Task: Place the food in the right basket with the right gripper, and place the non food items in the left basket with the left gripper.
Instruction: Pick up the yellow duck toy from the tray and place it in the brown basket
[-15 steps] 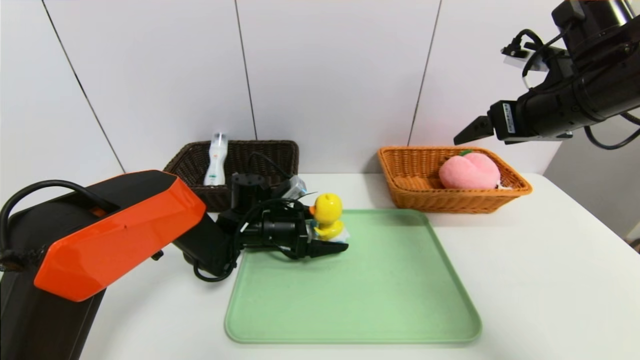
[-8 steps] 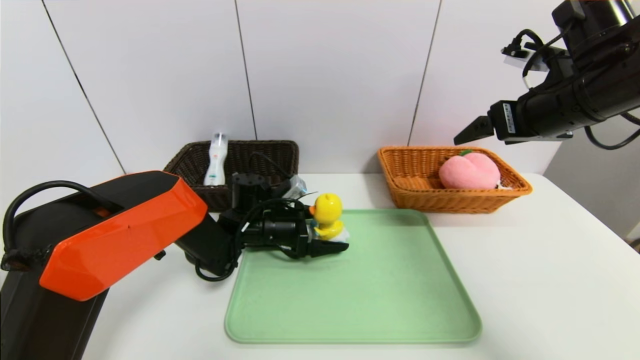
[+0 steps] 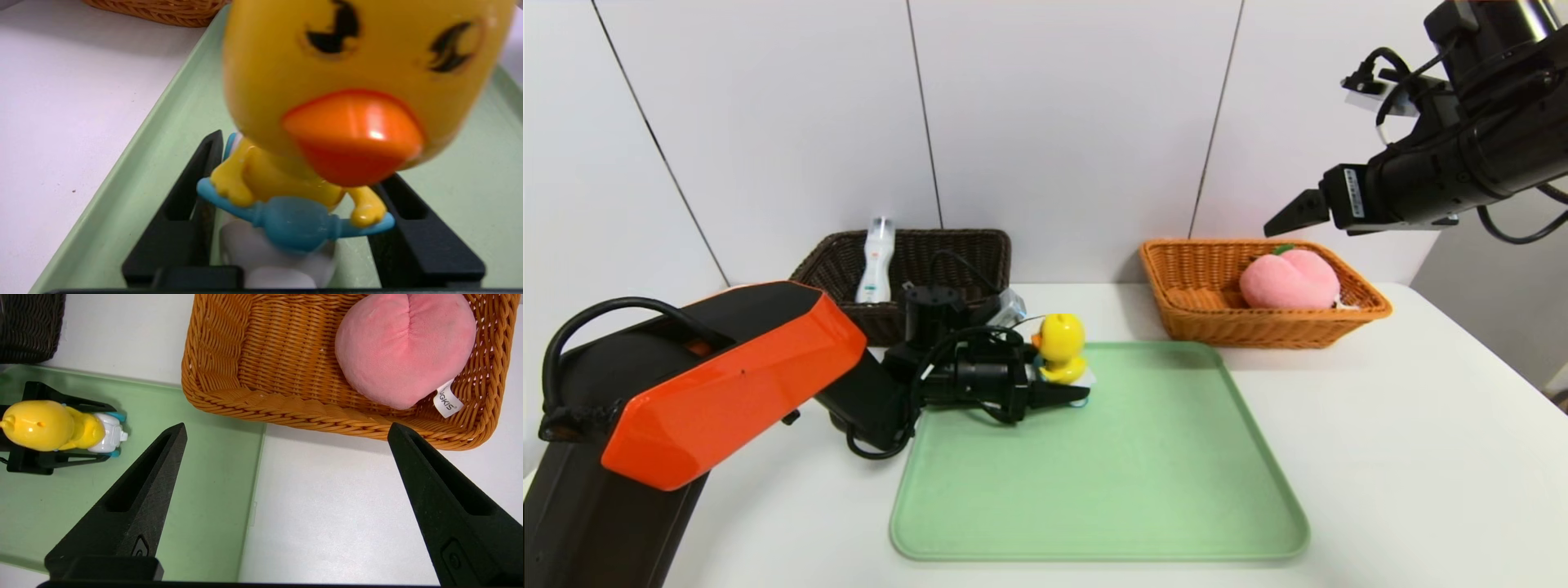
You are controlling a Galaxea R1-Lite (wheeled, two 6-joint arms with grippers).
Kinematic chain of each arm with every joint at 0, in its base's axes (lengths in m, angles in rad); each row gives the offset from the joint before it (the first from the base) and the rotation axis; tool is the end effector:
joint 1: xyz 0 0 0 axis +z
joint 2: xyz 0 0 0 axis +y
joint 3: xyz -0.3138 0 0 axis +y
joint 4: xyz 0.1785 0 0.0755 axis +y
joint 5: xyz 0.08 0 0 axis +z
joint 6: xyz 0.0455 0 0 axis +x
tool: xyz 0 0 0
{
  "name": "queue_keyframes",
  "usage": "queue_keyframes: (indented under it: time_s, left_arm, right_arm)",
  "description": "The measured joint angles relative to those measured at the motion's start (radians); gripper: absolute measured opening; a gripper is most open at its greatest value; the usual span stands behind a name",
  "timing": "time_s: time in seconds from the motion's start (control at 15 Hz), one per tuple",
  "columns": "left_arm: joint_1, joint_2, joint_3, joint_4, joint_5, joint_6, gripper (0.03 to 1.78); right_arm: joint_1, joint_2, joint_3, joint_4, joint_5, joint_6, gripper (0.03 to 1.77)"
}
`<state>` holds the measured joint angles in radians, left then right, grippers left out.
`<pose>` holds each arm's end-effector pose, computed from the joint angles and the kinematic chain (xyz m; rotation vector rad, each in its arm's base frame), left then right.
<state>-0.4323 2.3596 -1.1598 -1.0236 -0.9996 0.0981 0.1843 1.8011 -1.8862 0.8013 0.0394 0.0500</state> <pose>0.4023 -0.2278 0.0638 0.0268 0.1142 -1.4351 0.3317 0.0636 0.3135 -0.0043 0.7208 0.1961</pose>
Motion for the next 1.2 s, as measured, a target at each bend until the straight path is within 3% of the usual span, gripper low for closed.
queue_keyframes:
  time_s: [0.2, 0.67, 1.2]
  left_arm:
    - [0.001, 0.007, -0.013, -0.002, 0.001, 0.0, 0.85]
    - [0.003, 0.007, -0.017, -0.004, 0.001, -0.003, 0.85]
    - [-0.017, -0.073, -0.013, -0.004, 0.012, -0.071, 0.85]
  right_arm:
    - [0.0, 0.002, 0.0, -0.001, 0.0, -0.004, 1.69]
    - [0.0, 0.006, 0.007, -0.002, 0.0, -0.004, 1.7]
    - [-0.001, 0.003, 0.008, -0.002, -0.001, -0.004, 1.7]
